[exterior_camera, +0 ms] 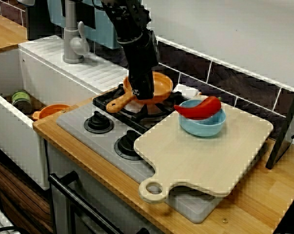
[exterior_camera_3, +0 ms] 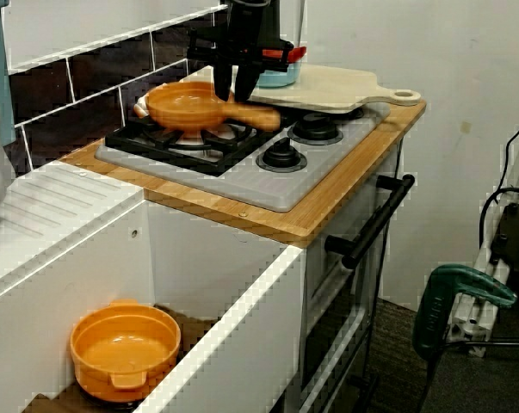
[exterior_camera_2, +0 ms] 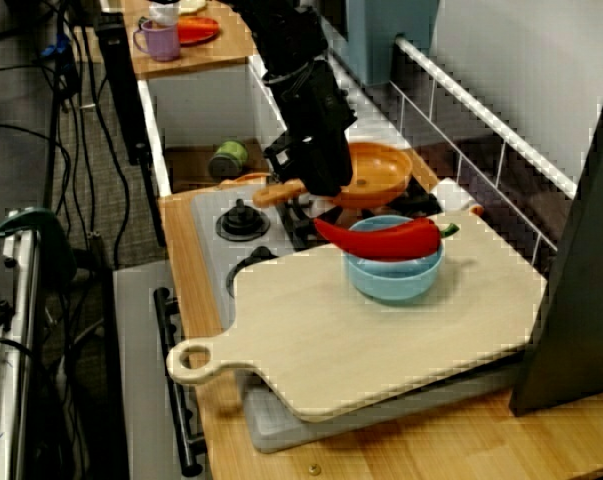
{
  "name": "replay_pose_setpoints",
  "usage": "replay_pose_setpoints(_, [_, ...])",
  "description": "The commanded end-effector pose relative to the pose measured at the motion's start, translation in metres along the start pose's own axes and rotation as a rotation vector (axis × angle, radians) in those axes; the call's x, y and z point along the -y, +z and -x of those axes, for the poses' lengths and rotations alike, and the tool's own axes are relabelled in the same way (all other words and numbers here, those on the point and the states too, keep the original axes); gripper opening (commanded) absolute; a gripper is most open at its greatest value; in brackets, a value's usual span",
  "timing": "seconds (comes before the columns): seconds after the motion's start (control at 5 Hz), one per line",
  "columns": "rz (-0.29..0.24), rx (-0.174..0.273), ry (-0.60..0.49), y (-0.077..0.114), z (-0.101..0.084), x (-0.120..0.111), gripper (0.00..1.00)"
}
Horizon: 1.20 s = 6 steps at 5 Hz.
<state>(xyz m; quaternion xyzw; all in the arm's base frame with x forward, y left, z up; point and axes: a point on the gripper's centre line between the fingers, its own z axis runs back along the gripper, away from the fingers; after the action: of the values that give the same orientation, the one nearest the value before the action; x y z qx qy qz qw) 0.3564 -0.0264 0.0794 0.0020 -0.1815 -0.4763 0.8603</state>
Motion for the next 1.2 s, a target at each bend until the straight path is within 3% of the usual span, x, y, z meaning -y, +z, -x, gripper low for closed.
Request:
replay_pose_setpoints(0.0, [-0.021,0.024,-0.012,0.012,-0.006,-0.008,1.0])
replay_pose_setpoints(0.2, [0.007,0.036,0.007,0.018,-0.014,-0.012,1.0])
replay_pose_setpoints(0.6, [0.091,0.116,0.003,0.058,-0.05,-0.01,1.0])
replay_pose_setpoints(0.8, [0.089,0.121,0.018,0.067,-0.072,-0.007,1.0])
replay_pose_setpoints(1.0, [0.011,0.052,0.131,0.065,-0.091,0.0,1.0])
